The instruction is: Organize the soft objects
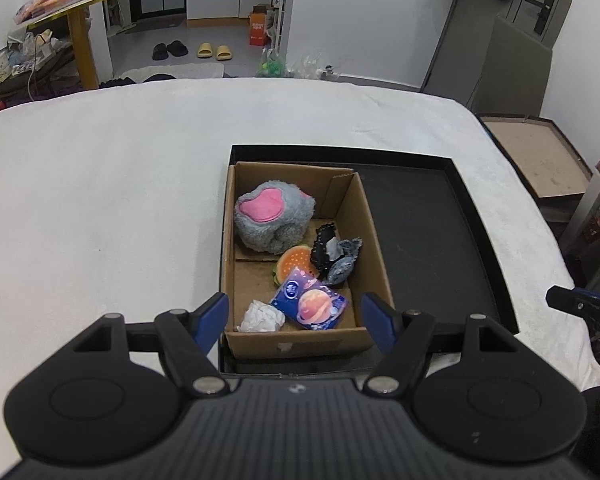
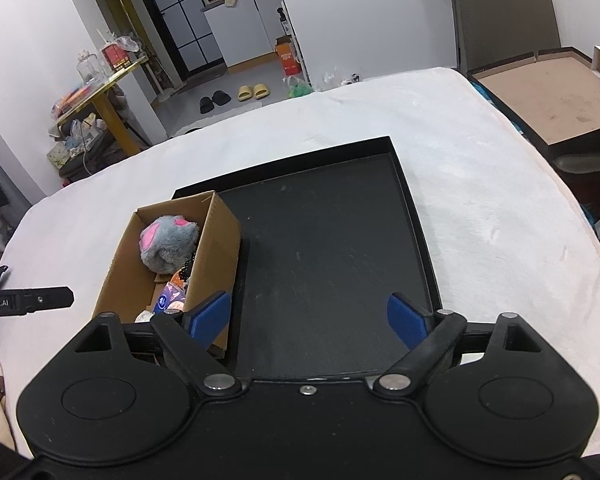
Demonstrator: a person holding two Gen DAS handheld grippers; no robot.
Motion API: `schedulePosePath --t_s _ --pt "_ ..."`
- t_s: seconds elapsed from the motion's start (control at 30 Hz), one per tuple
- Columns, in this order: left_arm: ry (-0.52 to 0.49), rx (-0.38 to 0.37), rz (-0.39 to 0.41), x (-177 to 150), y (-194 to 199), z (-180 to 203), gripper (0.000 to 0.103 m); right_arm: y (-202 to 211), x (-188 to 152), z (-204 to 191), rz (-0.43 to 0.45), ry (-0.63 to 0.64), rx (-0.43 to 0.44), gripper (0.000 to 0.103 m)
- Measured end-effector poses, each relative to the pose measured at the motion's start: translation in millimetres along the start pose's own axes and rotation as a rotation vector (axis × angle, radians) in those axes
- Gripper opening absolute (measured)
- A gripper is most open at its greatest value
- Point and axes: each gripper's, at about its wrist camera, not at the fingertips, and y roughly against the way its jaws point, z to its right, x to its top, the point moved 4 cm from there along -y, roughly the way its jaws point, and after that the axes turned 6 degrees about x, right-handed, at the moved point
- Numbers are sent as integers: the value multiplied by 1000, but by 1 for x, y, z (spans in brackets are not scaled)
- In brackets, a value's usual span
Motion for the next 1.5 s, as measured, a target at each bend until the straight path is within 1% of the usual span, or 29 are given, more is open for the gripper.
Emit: schedulePosePath --t_s 0.13,0.47,0.53,0.63,0.87,0.93,0.97,1.0,1.27,1.5 --pt "-3 -23 10 -4 11 5 72 10 -2 0 3 2 10 87" --pt "-5 -36 16 -17 28 8 72 34 -6 -1 22 1 34 93" --pt "-7 -36 21 -18 31 8 72 38 -6 -3 21 4 37 94" --pt "-3 -44 28 -19 38 8 72 43 -7 -5 16 12 40 98" --pt "-1 -48 46 -24 53 1 72 55 -7 -16 19 39 48 101" --pt "2 -46 53 -25 58 -2 75 59 -7 -19 19 42 56 101" --pt "6 -47 57 -26 61 -3 79 61 -7 -20 19 45 60 102" --pt "9 -46 62 -26 64 -5 81 63 -7 -22 19 49 63 103" --pt "-2 -52 67 -34 80 -13 85 77 -7 -31 11 66 80 103" --pt "26 -69 77 -38 96 -20 91 90 -10 -38 13 83 71 103"
